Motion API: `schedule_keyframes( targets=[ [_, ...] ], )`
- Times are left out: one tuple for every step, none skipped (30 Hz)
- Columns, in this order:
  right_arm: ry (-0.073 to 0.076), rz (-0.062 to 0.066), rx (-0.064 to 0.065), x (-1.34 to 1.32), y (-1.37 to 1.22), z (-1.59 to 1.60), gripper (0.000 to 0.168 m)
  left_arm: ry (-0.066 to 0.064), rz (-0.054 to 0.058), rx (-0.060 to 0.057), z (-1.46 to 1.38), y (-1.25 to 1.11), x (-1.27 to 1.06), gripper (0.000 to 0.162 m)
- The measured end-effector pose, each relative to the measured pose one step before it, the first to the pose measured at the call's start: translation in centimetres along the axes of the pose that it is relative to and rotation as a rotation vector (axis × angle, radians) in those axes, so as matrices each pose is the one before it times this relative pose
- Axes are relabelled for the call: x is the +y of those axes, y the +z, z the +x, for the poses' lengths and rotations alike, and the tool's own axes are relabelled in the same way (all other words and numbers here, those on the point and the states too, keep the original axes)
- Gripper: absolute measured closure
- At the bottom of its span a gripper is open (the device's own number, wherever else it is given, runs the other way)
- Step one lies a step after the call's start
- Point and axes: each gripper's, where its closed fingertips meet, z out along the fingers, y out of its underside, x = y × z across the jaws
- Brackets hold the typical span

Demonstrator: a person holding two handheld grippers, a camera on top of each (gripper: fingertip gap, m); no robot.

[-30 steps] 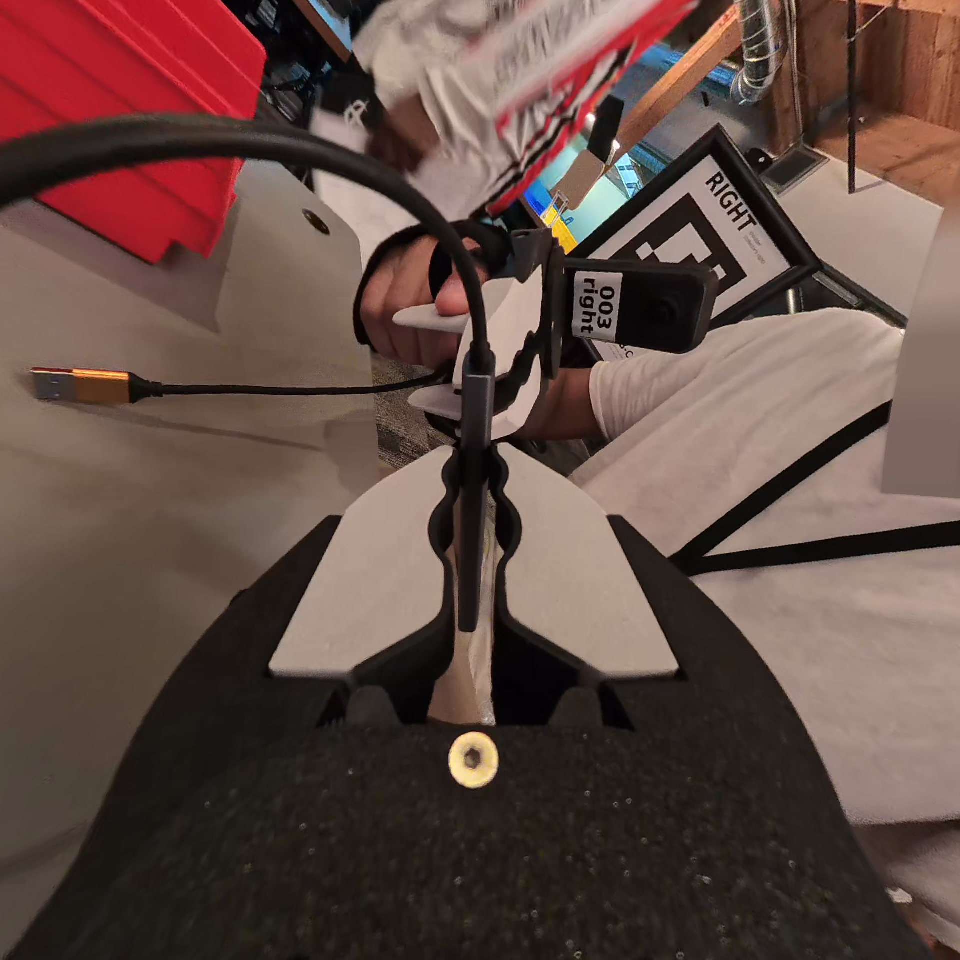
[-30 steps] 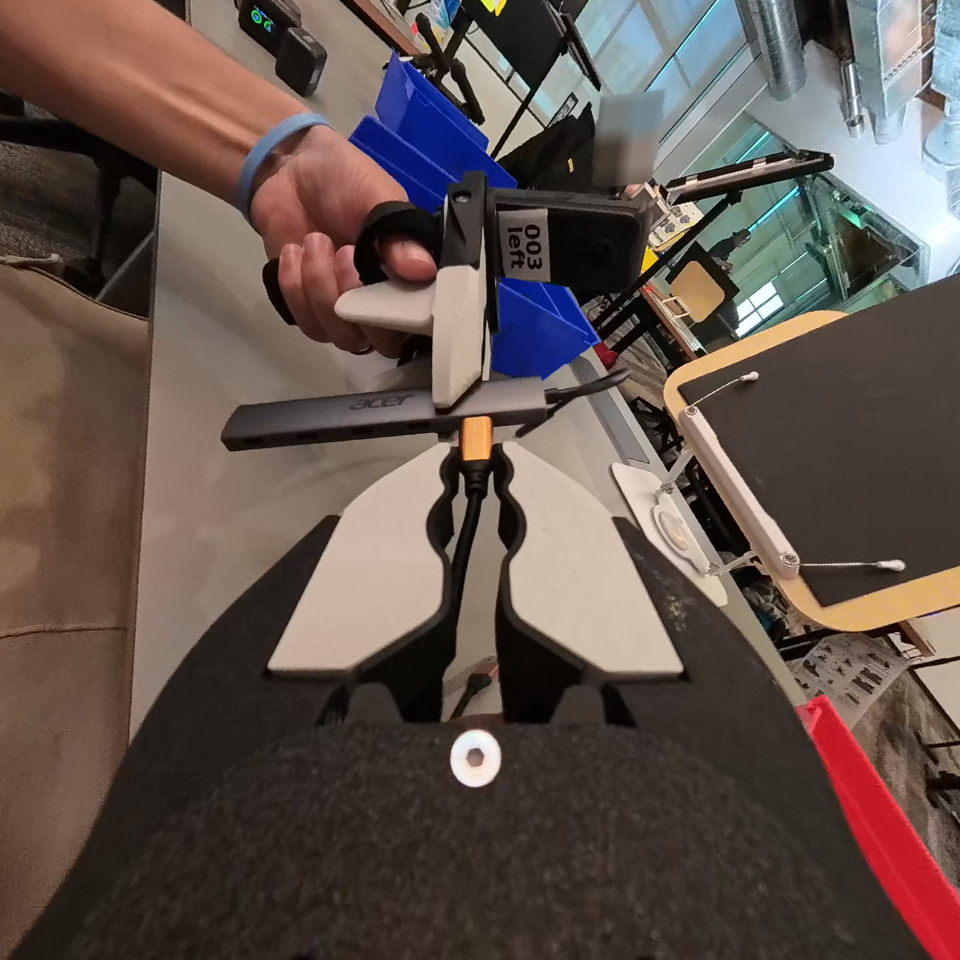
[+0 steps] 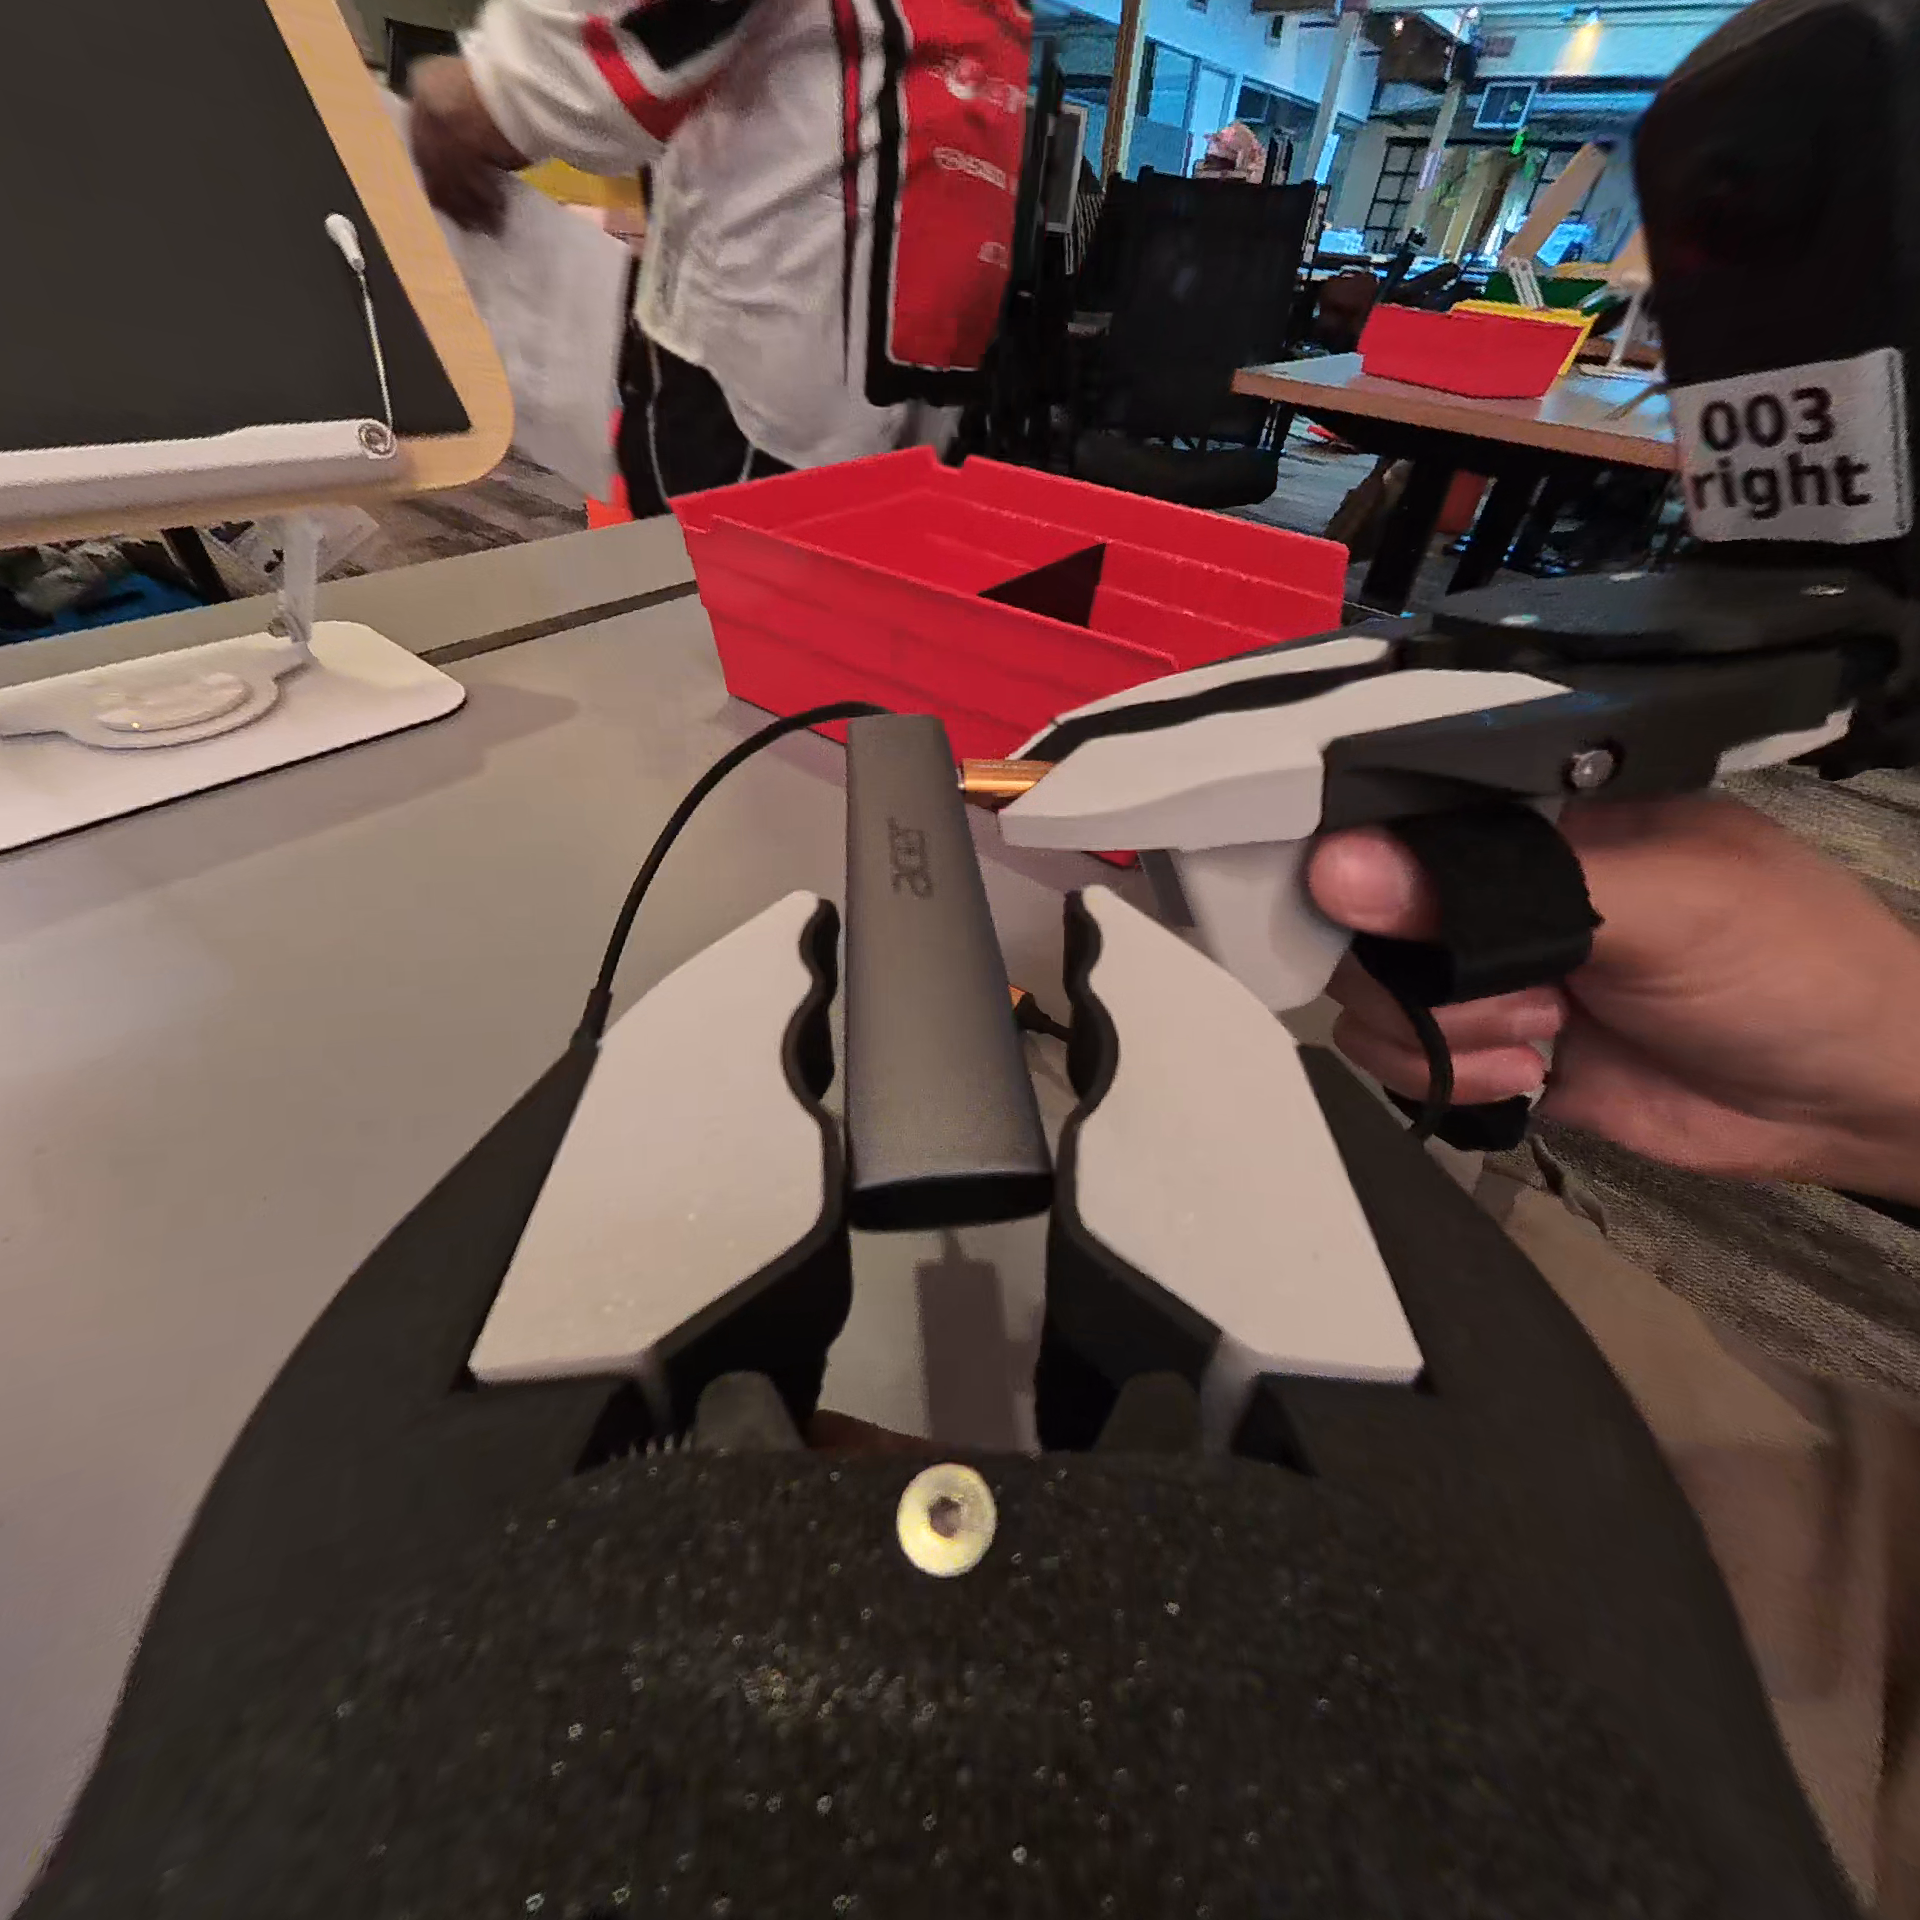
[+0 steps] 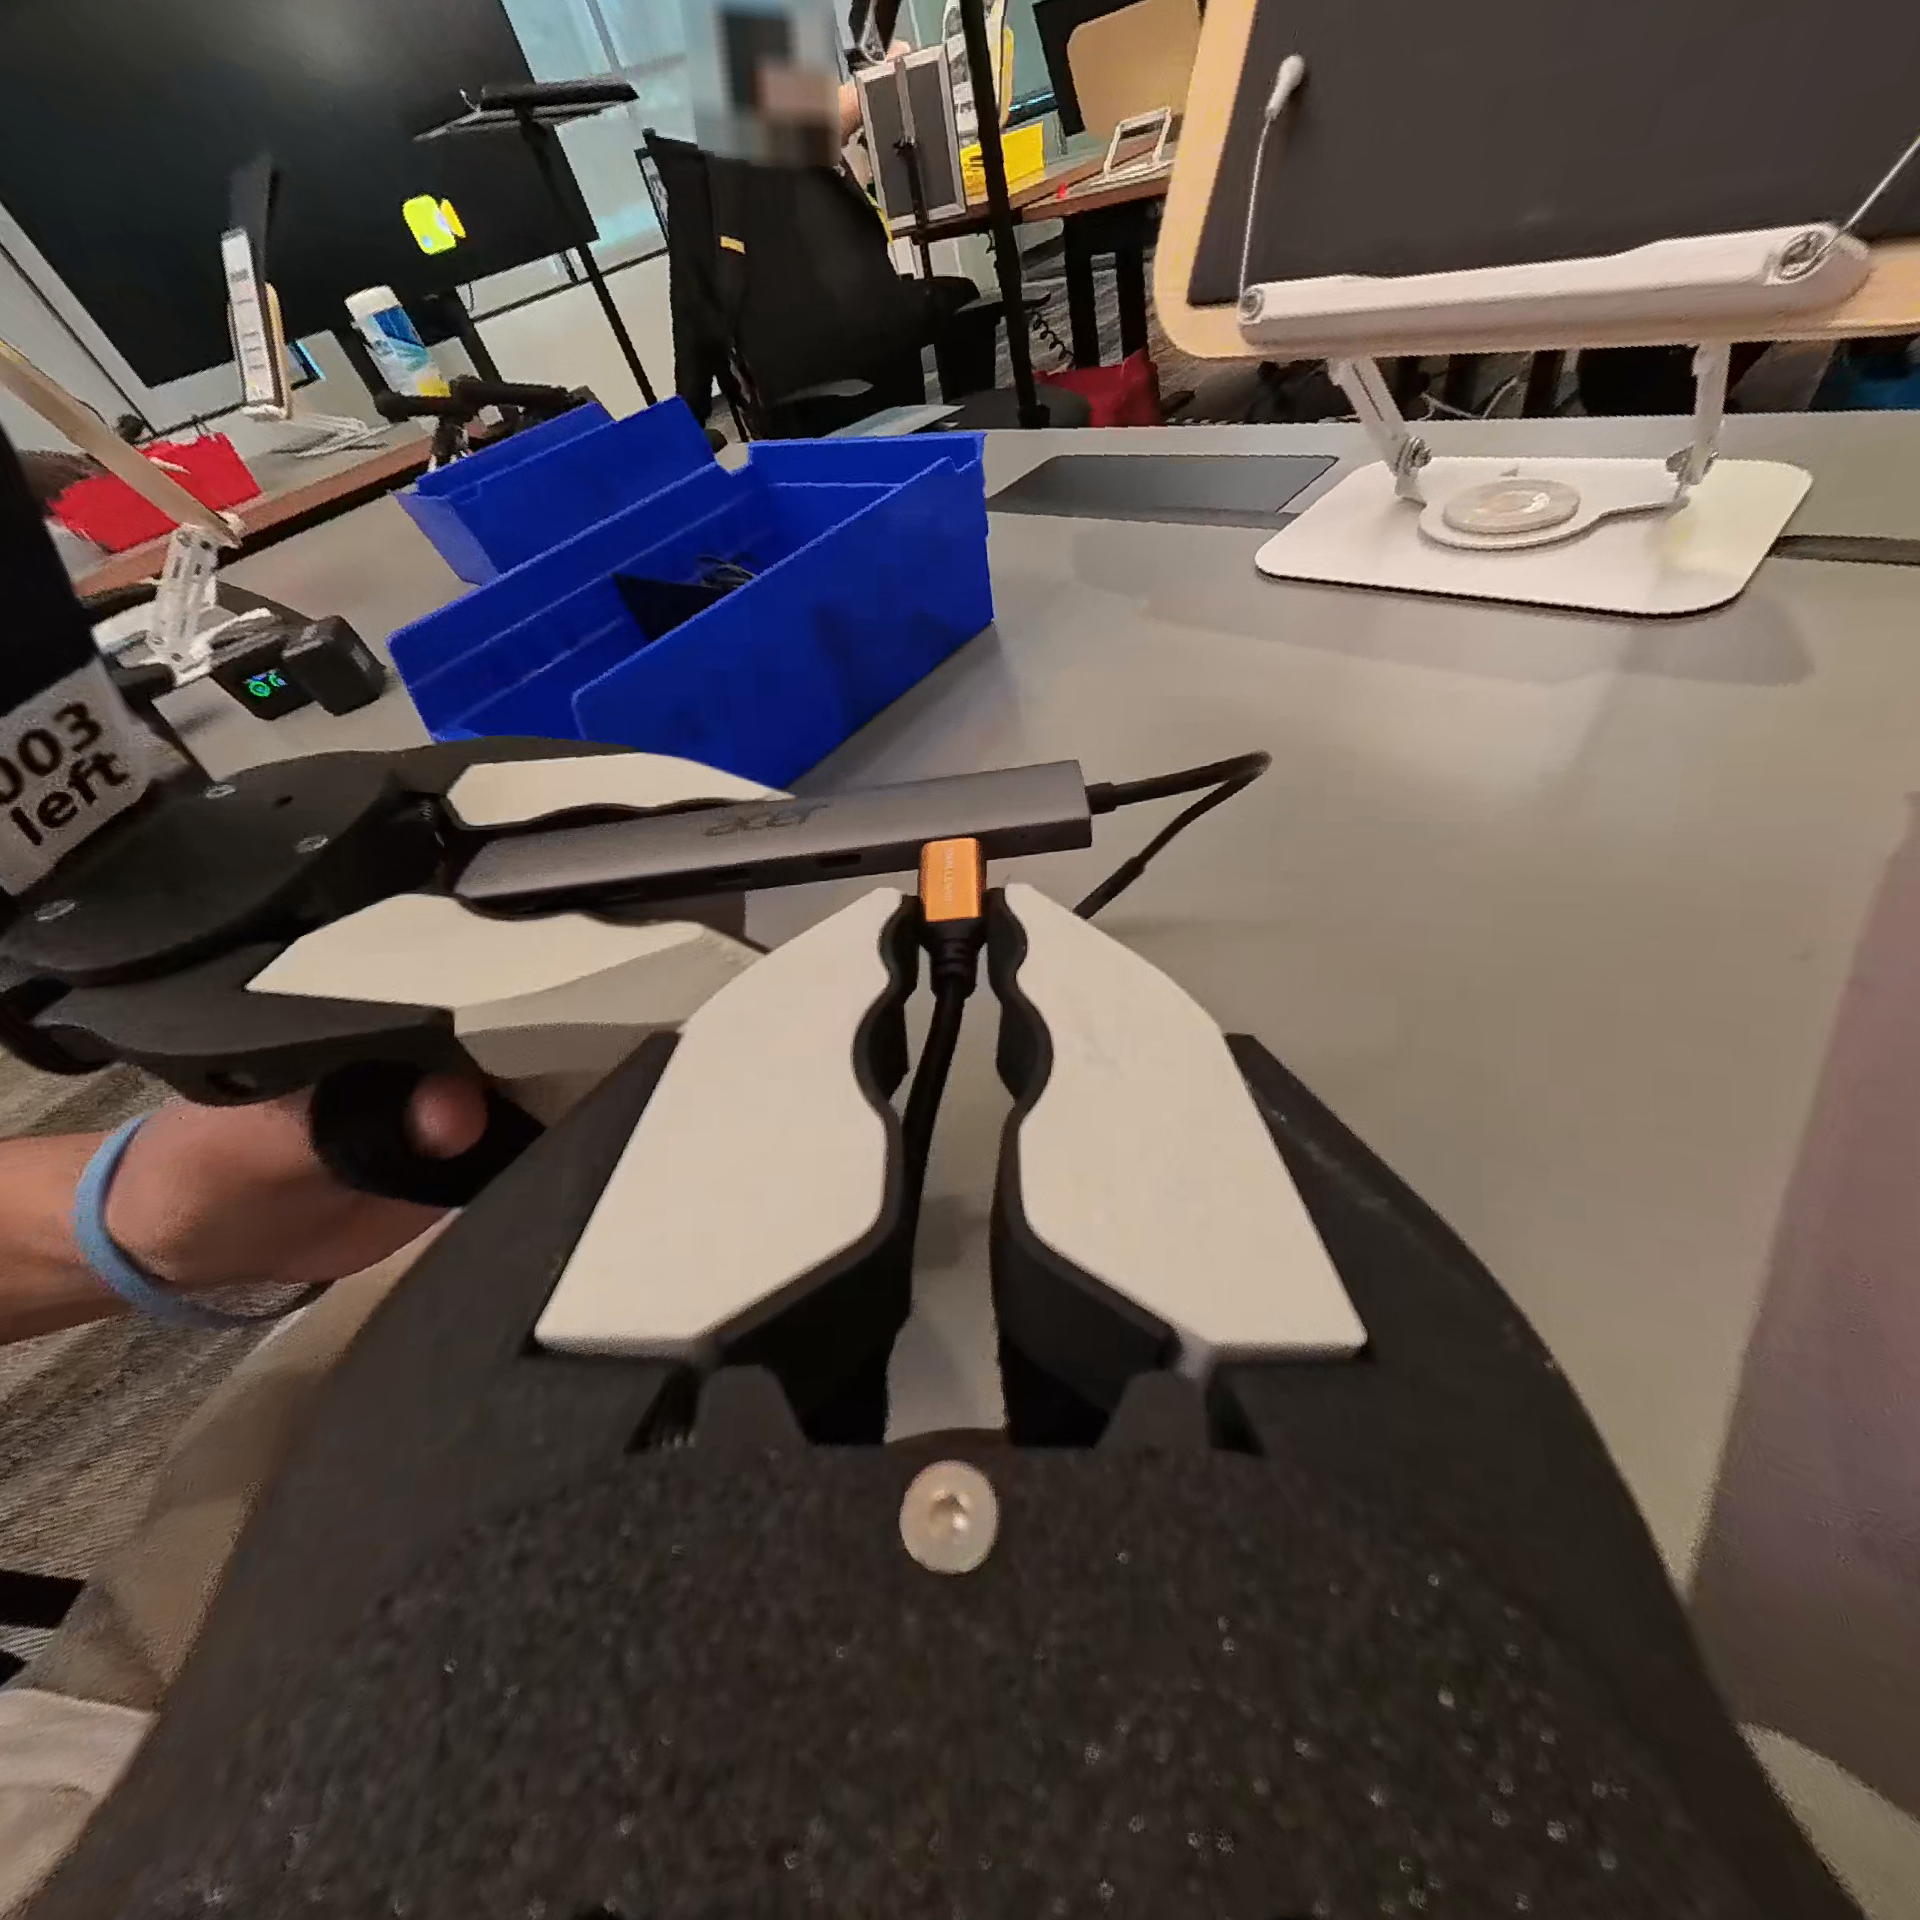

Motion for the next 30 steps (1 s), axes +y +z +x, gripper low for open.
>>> schedule_keyframes(
  targets=[
    [-0.0121,-0.002,0.0059,0.014,-0.075,0.052,0.156,0.0026,-0.0066,-0.002,-0.059,0.036,0.152,0.121],
    [-0.0083,-0.0017,0.0026,0.002,-0.086,0.02,0.156,0.0037,-0.0053,-0.0049,-0.054,0.008,0.123,0.121],
    [-0.007,-0.0008,0.0005,0.007,-0.073,0.003,0.156,0.0033,0.0012,-0.0035,-0.004,-0.007,0.021,0.121],
    [-0.0063,-0.0038,0.0053,0.058,-0.039,0.037,0.156,0.0016,-0.0007,-0.006,-0.032,0.025,0.027,0.121],
    [-0.0027,0.0008,0.0041,0.009,-0.028,0.017,0.156,-0.0006,0.0039,-0.0138,-0.125,0.012,-0.056,0.121],
    [0.0011,-0.0035,0.0036,0.07,0.019,0.021,0.156,-0.0008,0.0086,-0.0158,-0.151,0.0,-0.109,0.121],
    [0.0045,-0.0031,-0.0001,0.08,0.051,-0.01,0.156,-0.0003,0.01,-0.0155,-0.163,-0.031,-0.122,0.121],
    [0.0056,-0.0022,-0.005,0.074,0.063,-0.065,0.156,0.0013,0.0127,-0.0107,-0.109,-0.049,-0.162,0.121],
    [0.0031,-0.0034,-0.0026,0.072,0.055,-0.029,0.156,0.0039,0.0075,-0.0031,-0.022,-0.032,-0.104,0.121],
    [0.0,-0.0028,0.0007,0.053,0.03,0.018,0.156,0.0046,0.001,-0.0019,-0.024,-0.005,-0.061,0.122],
    [0.0004,0.0003,-0.0021,0.004,0.018,-0.032,0.156,0.0044,0.0025,0.0001,-0.026,-0.023,-0.067,0.122],
    [0.0014,-0.0014,-0.0023,0.031,0.016,-0.034,0.156,0.0033,0.0027,0.0023,-0.024,-0.033,-0.04,0.122],
    [0.0007,-0.0002,-0.0013,0.01,0.02,-0.032,0.156,0.0008,0.0003,0.004,-0.028,-0.025,-0.003,0.122],
    [-0.0014,0.0019,-0.0017,-0.018,-0.003,-0.022,0.156,0.0,-0.0025,0.0055,-0.014,-0.022,0.071,0.122],
    [-0.0045,0.002,-0.0009,-0.064,-0.027,0.004,0.156,0.002,-0.0104,0.0055,-0.003,0.009,0.173,0.122],
    [-0.0041,0.0024,-0.0012,-0.11,-0.055,0.022,0.156,0.0052,-0.0118,0.004,0.022,0.019,0.189,0.122],
    [-0.0039,0.004,-0.0007,-0.108,-0.063,-0.008,0.156,0.0098,-0.0046,-0.0027,0.007,-0.012,0.079,0.122],
    [-0.0054,0.0034,-0.0006,-0.086,-0.04,-0.048,0.156,0.0143,0.0033,-0.0068,0.031,-0.059,-0.08,0.122],
    [-0.0055,0.0016,-0.0002,-0.02,-0.031,-0.074,0.156,0.0187,0.0057,-0.0091,0.035,-0.1,-0.168,0.122],
    [-0.0028,0.0023,-0.0015,-0.02,-0.035,-0.091,0.156,0.0163,0.0044,-0.0091,0.02,-0.121,-0.164,0.122],
    [0.0018,0.0025,-0.0052,-0.044,-0.032,-0.124,0.156,0.0082,0.0059,-0.0081,0.011,-0.12,-0.152,0.122],
    [0.0019,0.0026,-0.0046,-0.063,-0.004,-0.113,0.156,0.0007,0.0048,-0.0064,0.02,-0.117,-0.088,0.122],
    [-0.003,0.0017,-0.0003,-0.056,0.002,-0.063,0.156,-0.0022,0.0001,-0.0049,0.018,-0.083,0.016,0.122],
    [-0.0065,0.0029,0.0025,-0.061,0.008,-0.05,0.156,-0.0012,-0.0022,-0.0053,-0.017,-0.058,0.072,0.122],
    [-0.0065,0.0021,0.0019,-0.036,0.015,-0.049,0.156,0.0,0.0002,-0.0066,-0.066,-0.059,0.065,0.122],
    [-0.0016,-0.0002,-0.0007,-0.001,0.032,-0.072,0.156,0.0008,0.0029,-0.0083,-0.11,-0.067,0.024,0.122],
    [0.0017,-0.0005,-0.0011,0.014,0.023,-0.044,0.156,0.0015,0.0013,-0.0086,-0.122,-0.045,0.021,0.122],
    [0.0012,-0.001,0.0028,0.043,0.037,0.034,0.156,0.0007,-0.0008,-0.0079,-0.119,-0.041,0.046,0.122],
    [0.0005,0.0015,0.0018,0.0,0.009,0.032,0.156,-0.001,0.0012,-0.0009,-0.009,-0.034,0.001,0.123],
    [0.0029,-0.0006,-0.0004,0.011,0.014,0.045,0.156,-0.0016,0.0008,0.0002,-0.001,-0.053,0.008,0.123]
  ],
)
